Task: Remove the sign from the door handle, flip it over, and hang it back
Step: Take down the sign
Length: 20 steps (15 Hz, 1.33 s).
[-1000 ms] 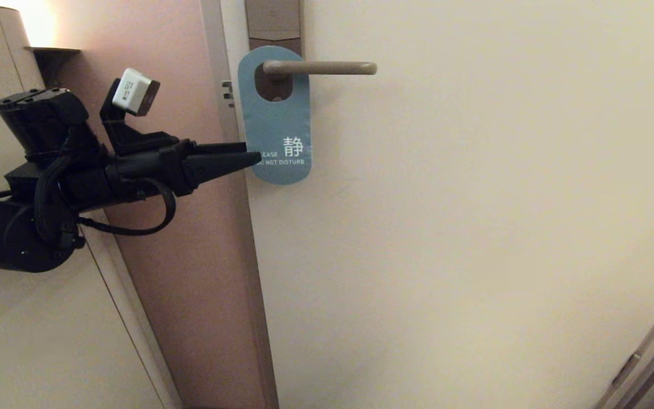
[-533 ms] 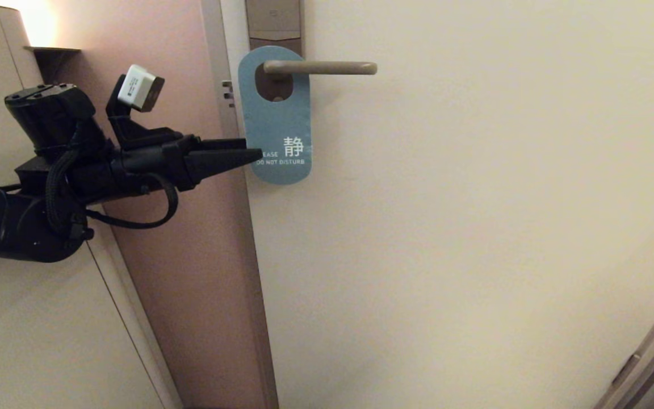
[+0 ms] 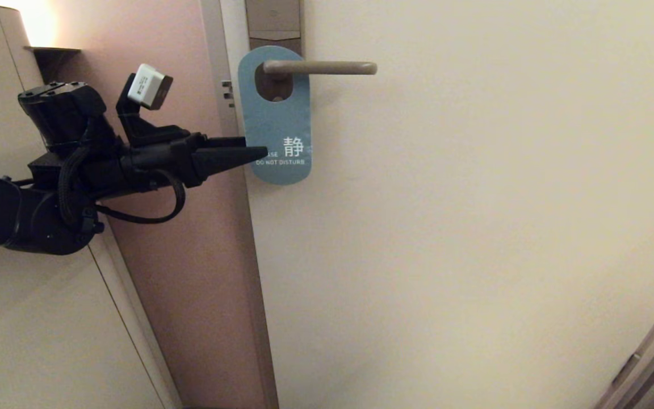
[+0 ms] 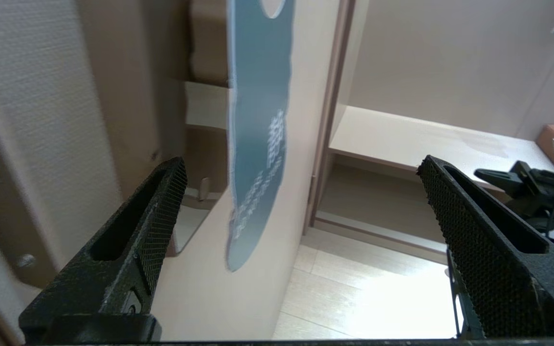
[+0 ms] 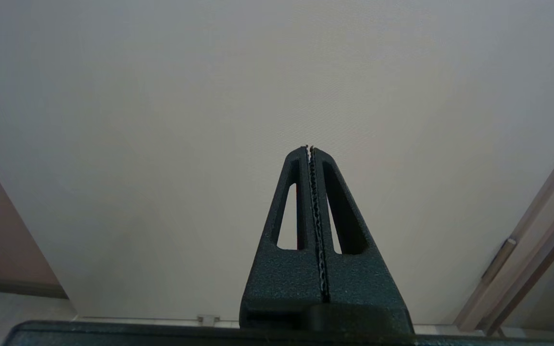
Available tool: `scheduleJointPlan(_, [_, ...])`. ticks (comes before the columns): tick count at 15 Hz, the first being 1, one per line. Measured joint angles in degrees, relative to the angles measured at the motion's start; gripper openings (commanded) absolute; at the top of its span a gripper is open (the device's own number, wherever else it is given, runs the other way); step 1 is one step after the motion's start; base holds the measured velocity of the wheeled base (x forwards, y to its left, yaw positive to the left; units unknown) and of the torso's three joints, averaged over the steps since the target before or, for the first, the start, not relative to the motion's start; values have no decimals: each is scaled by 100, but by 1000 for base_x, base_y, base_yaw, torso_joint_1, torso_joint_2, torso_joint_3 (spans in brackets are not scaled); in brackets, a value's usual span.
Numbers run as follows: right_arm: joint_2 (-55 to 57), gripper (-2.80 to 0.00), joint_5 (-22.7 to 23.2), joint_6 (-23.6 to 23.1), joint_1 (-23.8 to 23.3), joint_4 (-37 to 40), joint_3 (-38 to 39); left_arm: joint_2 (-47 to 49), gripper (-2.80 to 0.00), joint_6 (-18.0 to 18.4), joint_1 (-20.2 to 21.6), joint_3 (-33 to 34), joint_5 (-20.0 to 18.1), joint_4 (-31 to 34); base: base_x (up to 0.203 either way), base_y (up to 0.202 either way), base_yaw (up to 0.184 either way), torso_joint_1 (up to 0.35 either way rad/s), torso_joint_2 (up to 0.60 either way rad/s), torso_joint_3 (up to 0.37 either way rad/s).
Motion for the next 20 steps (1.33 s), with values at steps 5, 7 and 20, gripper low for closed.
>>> scheduleJointPlan(5, [0,-280,2,0,0,0,0,0,0,0,-98,-23,0,0,0,0,0,0,0,0])
scheduleJointPlan(7, [0,-280,0,-1,0,0,0,2,0,0,-143,-60,-7,1,0,0,0,0,0,0])
scheduleJointPlan(20, [0,-280,1,0,0,0,0,372,0,-430,-207,-701,-482,-4,0,0,0,0,0,0])
